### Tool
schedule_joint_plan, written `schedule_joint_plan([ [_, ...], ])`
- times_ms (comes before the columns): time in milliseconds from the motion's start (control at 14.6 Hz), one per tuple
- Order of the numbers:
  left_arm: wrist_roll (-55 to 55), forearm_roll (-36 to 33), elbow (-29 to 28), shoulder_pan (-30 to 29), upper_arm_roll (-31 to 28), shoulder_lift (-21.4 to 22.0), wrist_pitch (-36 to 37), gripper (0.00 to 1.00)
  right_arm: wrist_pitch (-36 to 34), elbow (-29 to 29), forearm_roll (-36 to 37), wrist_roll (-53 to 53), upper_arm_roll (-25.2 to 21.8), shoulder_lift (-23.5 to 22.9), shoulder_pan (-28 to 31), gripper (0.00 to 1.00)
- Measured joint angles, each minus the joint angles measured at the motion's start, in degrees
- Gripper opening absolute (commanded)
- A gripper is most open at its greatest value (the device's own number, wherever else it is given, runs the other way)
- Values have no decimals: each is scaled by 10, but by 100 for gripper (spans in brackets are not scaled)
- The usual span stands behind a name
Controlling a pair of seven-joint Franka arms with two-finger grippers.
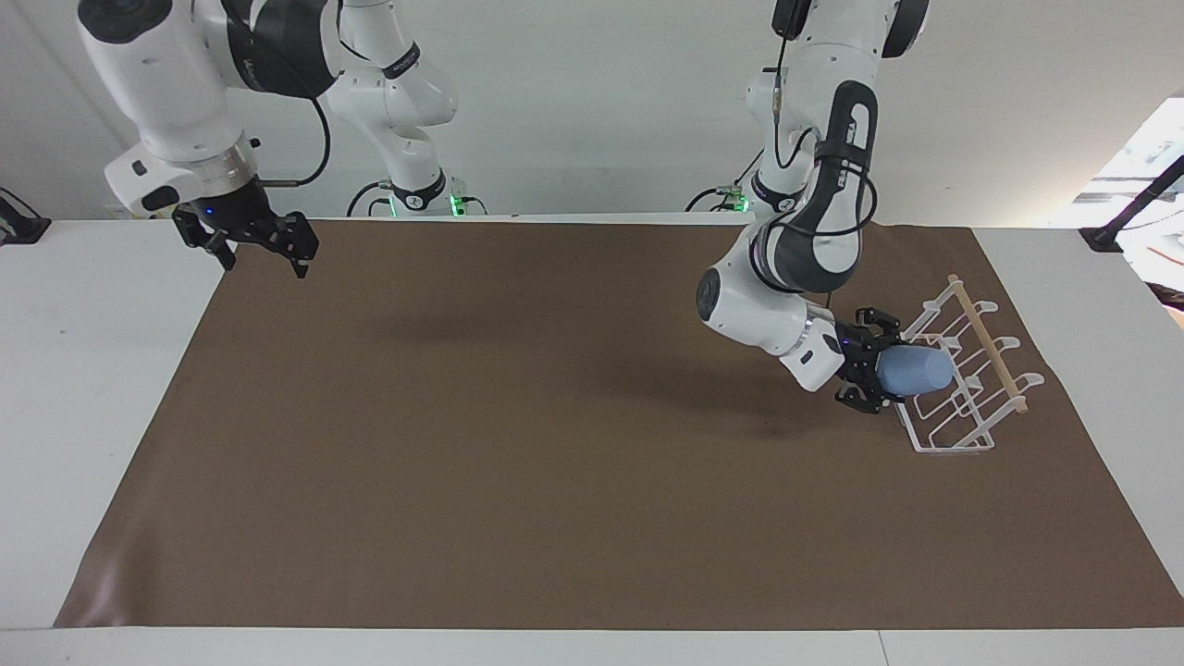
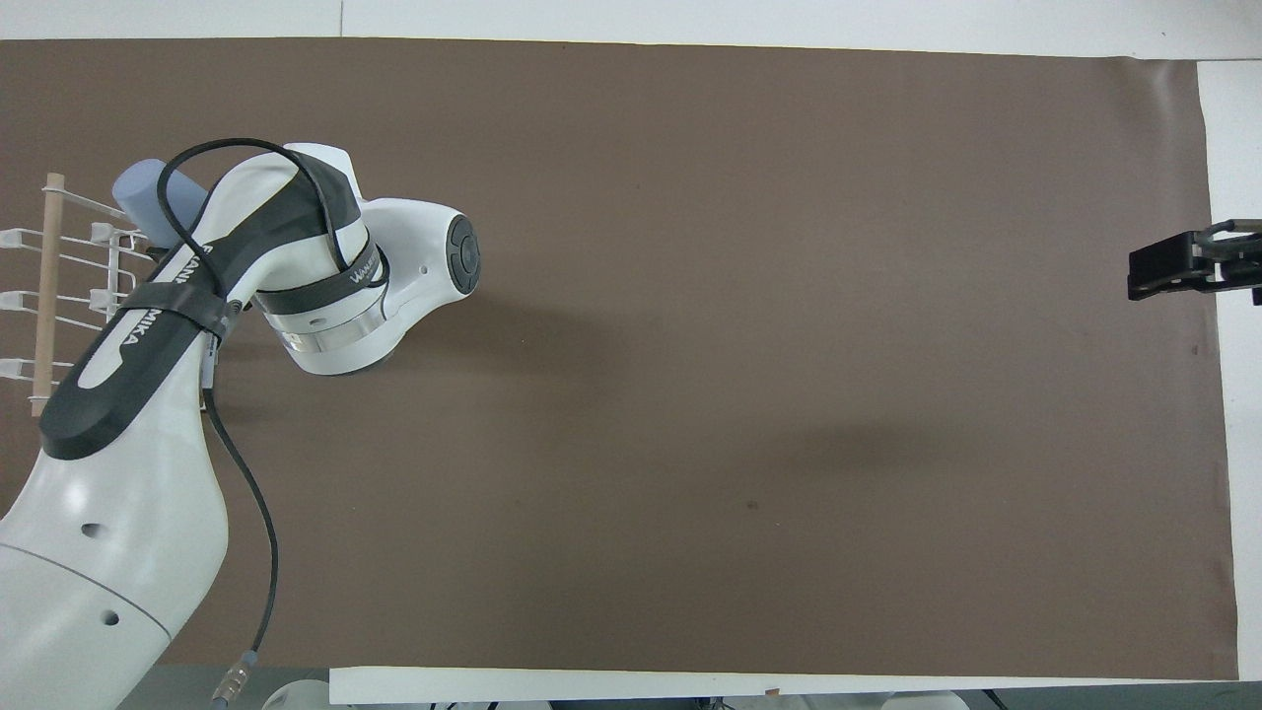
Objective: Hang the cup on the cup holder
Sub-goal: 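Carry the cup with the left gripper onto the wire rack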
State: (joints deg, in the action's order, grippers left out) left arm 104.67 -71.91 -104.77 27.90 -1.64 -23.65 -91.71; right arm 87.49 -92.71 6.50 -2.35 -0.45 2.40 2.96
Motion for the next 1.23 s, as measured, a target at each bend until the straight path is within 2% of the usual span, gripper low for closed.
schedule_joint_plan([
  [137,15,-39,5,-7,-5,-3,18,0,-17,18,0,0,1,-9,4,99],
  [411,58,-64,12,-20,-11,-1,36,0,-18,17,-9,1,1,-23,20,99],
  [889,104,-65,1,-47,-12,-1,36,0,-7,-4,-10,1,2,-19,21,99],
  [1232,127,-65,-20,-50,-11,-1,24,0,-7,-4,-11,4,2,-14,48,99],
])
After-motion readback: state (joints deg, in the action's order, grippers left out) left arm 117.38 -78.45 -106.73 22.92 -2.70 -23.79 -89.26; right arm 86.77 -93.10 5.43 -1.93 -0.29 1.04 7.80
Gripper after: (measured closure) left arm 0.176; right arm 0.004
